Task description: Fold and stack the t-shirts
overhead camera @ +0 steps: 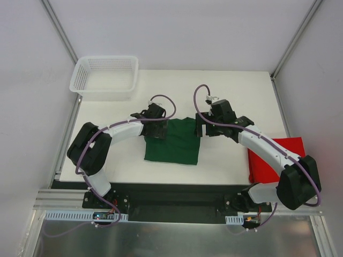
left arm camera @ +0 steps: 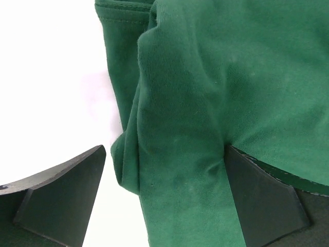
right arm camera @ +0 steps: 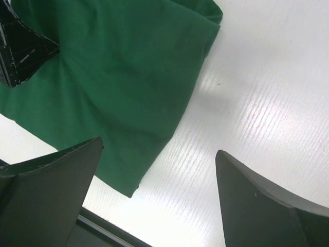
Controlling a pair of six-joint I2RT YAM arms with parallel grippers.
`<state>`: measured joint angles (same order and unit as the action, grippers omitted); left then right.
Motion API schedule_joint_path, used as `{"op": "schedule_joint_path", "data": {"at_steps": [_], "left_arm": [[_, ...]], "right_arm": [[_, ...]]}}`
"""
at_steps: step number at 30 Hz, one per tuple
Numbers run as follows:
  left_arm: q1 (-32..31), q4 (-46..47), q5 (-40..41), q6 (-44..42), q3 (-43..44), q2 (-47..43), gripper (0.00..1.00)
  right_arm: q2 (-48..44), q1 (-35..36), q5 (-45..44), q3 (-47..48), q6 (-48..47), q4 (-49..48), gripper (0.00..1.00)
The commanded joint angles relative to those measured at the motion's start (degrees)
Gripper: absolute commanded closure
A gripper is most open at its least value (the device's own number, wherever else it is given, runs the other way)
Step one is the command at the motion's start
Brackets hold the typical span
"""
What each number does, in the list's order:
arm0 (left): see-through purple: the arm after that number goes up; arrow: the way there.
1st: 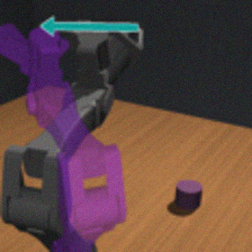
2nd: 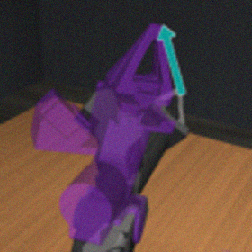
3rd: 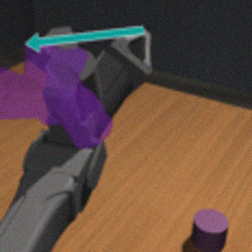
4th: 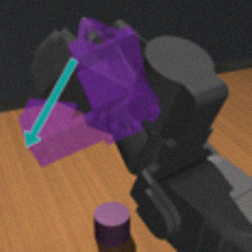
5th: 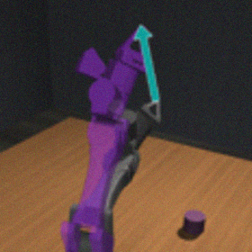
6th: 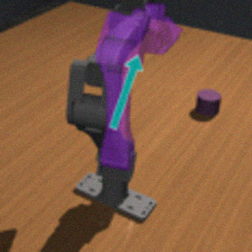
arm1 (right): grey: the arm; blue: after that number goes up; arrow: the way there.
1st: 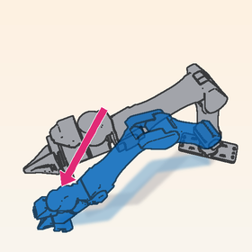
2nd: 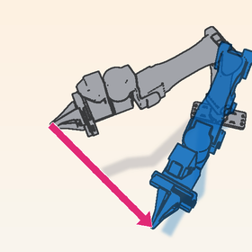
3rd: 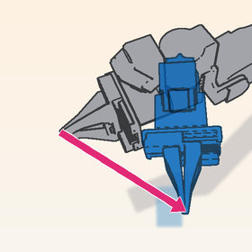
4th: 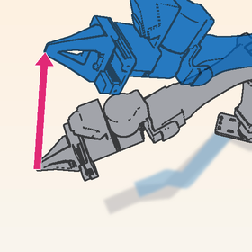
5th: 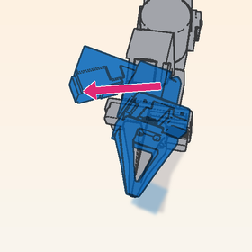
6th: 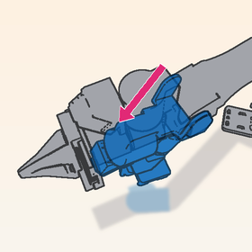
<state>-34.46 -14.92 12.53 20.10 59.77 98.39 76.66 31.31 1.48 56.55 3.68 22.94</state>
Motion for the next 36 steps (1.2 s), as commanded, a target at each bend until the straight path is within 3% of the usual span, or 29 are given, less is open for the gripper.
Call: {"op": "schedule_joint_path", "data": {"at_steps": [1, 16, 22, 27, 31, 36], "left_arm": [[1.58, -6.96, 4.87, 1.87, 0.53, -2.67, 0.01], [8.88, -21.64, 7.06, 5.74, -2.99, -15.67, 0.01], [5.99, -23.84, -1.0, 6.53, 4.73, -21.57, 0.01], [0.37, -23.84, -3.49, 11.01, 10.37, -16.93, 0.01], [-5.52, -23.75, -2.87, 14.09, 13.87, -6.49, 0.01], [-7.29, -23.75, -3.48, 15.32, 19.68, 0.57, 0.0]], "right_arm": [[-0.38, 0.59, 0.63, 2.77, -1.31, 0.18, 0.04], [2.35, 2.0, 2.3, 5.14, -1.84, -0.09, 0.04], [3.84, 2.88, 1.26, 5.15, -1.4, -0.53, 0.04], [2.62, 2.97, -6.91, 4.54, 0.18, 2.63, 0.04], [-2.47, 1.39, -13.95, 1.81, 2.55, 4.3, 0.04], [-7.57, -4.93, -12.02, -1.62, 3.35, 6.06, 0.04]]}}
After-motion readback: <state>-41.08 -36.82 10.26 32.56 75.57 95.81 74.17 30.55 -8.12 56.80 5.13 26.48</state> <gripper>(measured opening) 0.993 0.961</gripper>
